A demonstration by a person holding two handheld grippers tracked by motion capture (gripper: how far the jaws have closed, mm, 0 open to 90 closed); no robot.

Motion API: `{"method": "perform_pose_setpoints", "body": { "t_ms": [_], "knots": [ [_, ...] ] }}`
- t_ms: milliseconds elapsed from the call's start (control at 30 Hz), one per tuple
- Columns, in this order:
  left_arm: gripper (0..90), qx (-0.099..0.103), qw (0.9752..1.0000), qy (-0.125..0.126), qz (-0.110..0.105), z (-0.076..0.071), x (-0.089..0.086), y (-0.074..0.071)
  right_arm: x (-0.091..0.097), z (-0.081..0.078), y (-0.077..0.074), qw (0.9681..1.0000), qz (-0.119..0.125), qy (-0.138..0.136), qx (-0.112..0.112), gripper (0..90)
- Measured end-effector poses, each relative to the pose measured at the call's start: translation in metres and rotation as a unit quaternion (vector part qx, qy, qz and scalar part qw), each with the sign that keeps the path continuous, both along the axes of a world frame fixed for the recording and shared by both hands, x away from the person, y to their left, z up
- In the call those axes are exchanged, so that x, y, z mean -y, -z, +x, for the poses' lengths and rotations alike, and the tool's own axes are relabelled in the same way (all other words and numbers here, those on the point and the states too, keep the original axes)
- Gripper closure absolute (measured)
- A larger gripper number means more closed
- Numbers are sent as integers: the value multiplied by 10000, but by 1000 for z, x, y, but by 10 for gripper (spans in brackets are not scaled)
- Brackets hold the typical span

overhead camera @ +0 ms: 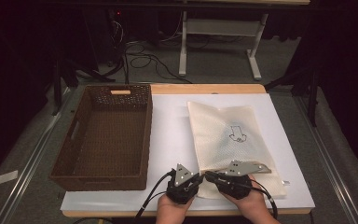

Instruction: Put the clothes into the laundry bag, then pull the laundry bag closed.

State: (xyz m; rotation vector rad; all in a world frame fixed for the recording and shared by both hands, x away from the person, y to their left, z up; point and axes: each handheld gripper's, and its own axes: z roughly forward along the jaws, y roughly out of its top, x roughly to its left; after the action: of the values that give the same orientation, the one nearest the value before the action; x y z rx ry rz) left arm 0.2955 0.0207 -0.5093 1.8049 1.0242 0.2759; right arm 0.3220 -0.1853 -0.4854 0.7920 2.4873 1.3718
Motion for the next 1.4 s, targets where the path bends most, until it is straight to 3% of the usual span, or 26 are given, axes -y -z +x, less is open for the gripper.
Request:
{"method": "perform_pose_setpoints", "body": {
  "t_ms": [300,1400],
  "knots": [
    [854,116,9999,-37,48,-3,-1,-3,1,-1,-4,9999,-70,0,129,880],
    [853,72,10000,11,-23,-2,-3,-4,6,0,-3,10000,-37,35,49,878]
  ]
}}
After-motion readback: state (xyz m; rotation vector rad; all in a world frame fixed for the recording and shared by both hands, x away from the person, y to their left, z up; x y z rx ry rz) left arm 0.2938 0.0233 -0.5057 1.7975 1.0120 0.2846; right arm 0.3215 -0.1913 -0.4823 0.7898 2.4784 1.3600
